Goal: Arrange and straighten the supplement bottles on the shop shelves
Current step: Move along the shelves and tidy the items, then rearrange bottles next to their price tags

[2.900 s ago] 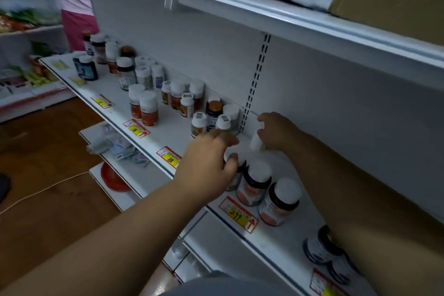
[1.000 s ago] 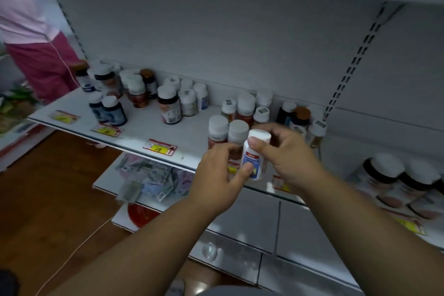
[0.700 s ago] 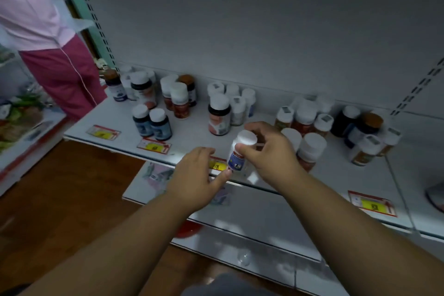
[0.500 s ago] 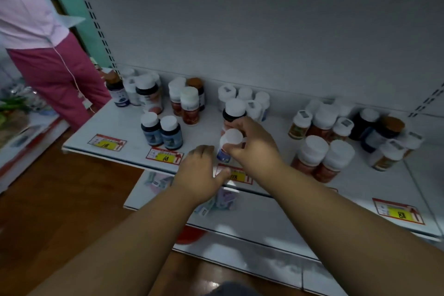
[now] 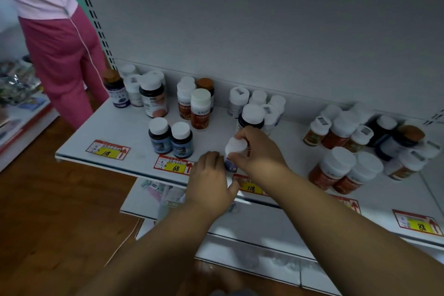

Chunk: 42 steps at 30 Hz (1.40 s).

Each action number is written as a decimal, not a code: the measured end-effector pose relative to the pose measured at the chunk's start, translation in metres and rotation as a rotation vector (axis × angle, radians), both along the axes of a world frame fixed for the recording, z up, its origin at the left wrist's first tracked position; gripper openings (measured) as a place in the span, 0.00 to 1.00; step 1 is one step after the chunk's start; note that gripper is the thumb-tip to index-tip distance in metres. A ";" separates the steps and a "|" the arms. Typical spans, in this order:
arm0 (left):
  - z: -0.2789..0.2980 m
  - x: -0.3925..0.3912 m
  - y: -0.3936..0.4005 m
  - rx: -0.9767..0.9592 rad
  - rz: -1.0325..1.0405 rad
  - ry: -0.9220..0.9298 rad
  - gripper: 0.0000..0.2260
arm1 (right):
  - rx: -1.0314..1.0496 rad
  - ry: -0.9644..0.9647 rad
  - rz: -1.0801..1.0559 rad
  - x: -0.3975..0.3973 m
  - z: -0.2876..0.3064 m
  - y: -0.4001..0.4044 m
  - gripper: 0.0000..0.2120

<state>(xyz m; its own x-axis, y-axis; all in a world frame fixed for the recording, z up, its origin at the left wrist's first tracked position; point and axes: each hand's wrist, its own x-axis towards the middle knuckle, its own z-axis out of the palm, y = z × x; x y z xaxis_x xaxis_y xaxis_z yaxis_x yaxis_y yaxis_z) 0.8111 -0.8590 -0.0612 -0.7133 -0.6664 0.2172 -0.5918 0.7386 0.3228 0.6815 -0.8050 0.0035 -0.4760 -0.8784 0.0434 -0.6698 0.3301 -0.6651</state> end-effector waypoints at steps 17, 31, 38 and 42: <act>0.098 -0.026 0.053 -0.085 -0.148 0.422 0.24 | -0.384 0.259 -0.148 -0.033 0.068 0.115 0.07; 0.109 -0.177 0.189 0.032 -0.298 0.375 0.17 | -0.018 0.330 -0.340 -0.231 0.038 0.251 0.20; 0.093 -0.219 0.228 0.011 -0.234 0.358 0.17 | 0.118 0.326 -0.138 -0.277 0.005 0.258 0.24; 0.079 -0.234 0.247 0.040 -0.235 0.318 0.18 | 0.062 0.415 -0.068 -0.284 -0.002 0.257 0.14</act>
